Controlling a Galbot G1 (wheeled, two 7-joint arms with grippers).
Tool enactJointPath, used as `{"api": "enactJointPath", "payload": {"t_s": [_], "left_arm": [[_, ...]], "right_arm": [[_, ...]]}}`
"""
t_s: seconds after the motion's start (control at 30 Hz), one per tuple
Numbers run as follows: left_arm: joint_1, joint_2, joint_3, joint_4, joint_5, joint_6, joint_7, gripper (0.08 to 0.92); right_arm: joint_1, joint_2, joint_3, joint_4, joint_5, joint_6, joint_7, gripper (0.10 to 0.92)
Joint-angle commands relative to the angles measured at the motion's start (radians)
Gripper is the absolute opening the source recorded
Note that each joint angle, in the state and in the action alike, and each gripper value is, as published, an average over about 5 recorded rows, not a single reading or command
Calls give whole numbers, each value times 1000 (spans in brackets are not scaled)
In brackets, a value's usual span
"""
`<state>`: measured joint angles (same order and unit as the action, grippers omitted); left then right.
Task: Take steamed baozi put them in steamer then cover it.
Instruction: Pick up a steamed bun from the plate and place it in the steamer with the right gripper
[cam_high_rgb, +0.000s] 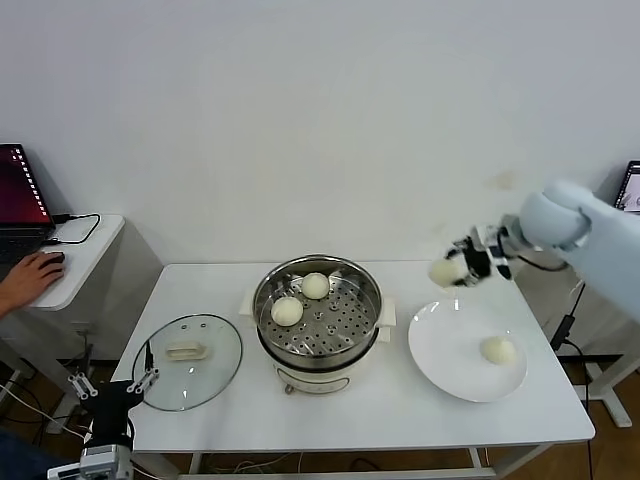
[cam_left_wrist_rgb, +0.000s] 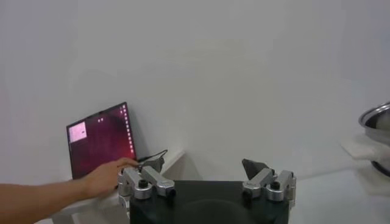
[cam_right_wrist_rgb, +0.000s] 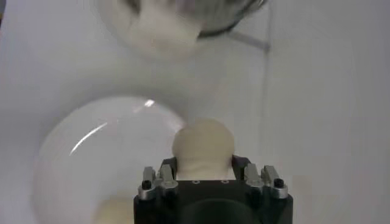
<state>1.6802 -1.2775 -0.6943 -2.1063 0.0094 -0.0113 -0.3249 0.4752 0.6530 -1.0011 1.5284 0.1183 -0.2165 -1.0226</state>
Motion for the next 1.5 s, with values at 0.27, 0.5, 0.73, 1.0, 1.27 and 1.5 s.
{"api": "enactJointPath", "payload": {"t_s": [0.27,0.5,0.73,1.0,1.27,1.5], "left_arm": [[9,-11,-33,-9,-1,-2,-1,823],[12,-25,-41,-5,-2,-11,-5,823],[16,-33,-41,-6,-1,-20,-9,823],[21,-40,-37,-3,2,-24,-11,823],[19,-43,-30,-3,6,-24,-11,823],[16,-41,-28,-7,6,-22,-11,823]], "right_arm": [[113,418,-300,24,89,190,73,568],[58,509,-329,-59,-86,351,81,568],[5,546,-336,-82,-202,427,82,573],[-23,517,-332,-83,-313,507,82,577],[-17,474,-327,-61,-311,511,87,591],[42,423,-298,-49,-266,488,85,760]]}}
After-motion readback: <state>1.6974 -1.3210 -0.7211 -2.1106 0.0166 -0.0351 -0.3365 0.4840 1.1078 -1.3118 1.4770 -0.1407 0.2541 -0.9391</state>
